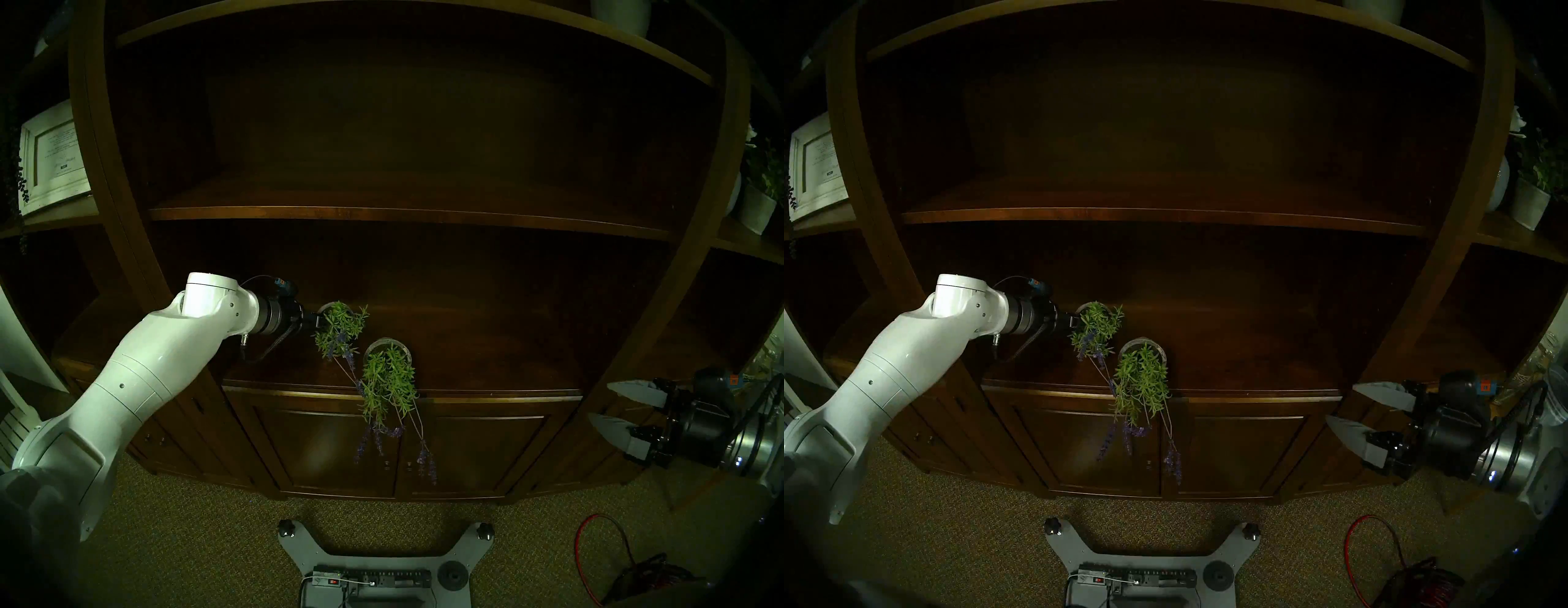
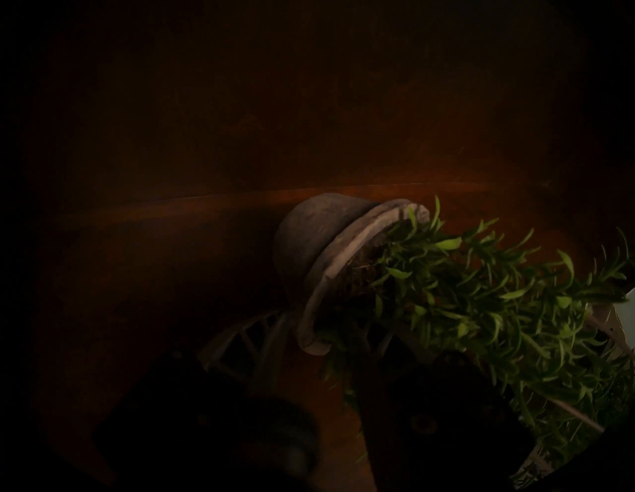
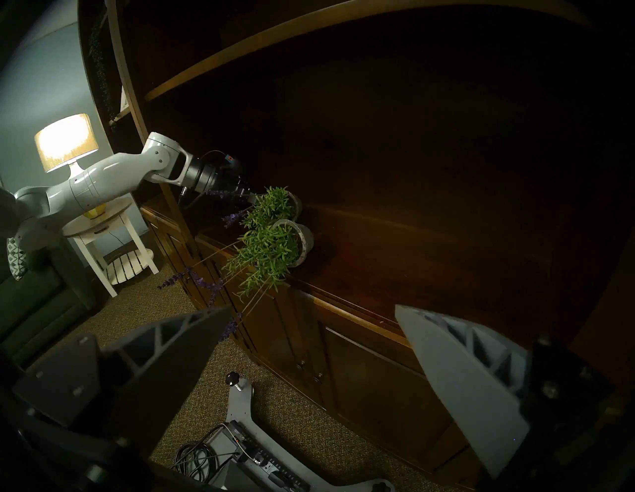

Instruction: Place the fake decorative plant upright

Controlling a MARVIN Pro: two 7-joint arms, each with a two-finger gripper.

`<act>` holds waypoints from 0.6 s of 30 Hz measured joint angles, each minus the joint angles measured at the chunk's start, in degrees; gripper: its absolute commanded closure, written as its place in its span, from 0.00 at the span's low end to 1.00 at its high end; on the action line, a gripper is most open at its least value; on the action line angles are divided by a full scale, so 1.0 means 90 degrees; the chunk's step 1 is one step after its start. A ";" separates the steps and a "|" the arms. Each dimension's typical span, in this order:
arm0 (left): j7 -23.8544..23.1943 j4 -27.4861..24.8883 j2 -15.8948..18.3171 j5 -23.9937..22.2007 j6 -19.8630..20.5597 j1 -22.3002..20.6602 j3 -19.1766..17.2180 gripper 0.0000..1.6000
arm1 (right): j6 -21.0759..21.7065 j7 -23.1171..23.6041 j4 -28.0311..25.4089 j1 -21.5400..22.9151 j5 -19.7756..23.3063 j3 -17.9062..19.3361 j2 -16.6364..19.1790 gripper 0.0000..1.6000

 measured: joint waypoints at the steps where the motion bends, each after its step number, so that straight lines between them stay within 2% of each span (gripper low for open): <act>1: -0.0004 -0.0007 -0.0001 0.0007 0.0000 0.0003 -0.0001 0.94 | 0.0000 0.0000 0.0000 0.0000 0.0000 0.0000 0.0000 0.00; 2: -0.0005 -0.0016 -0.0003 0.0011 0.0000 0.0007 -0.0002 0.94 | 0.0000 0.0000 0.0000 0.0000 0.0000 0.0000 0.0000 0.00; 3: -0.0005 -0.0025 -0.0005 0.0015 0.0001 0.0010 -0.0003 1.00 | 0.0000 0.0000 0.0000 0.0000 0.0000 0.0000 0.0000 0.00; 18: 0.0195 -0.0566 0.0225 -0.0237 0.0261 0.0371 -0.0263 1.00 | 0.0000 0.0000 0.0000 0.0000 0.0000 0.0000 0.0000 0.00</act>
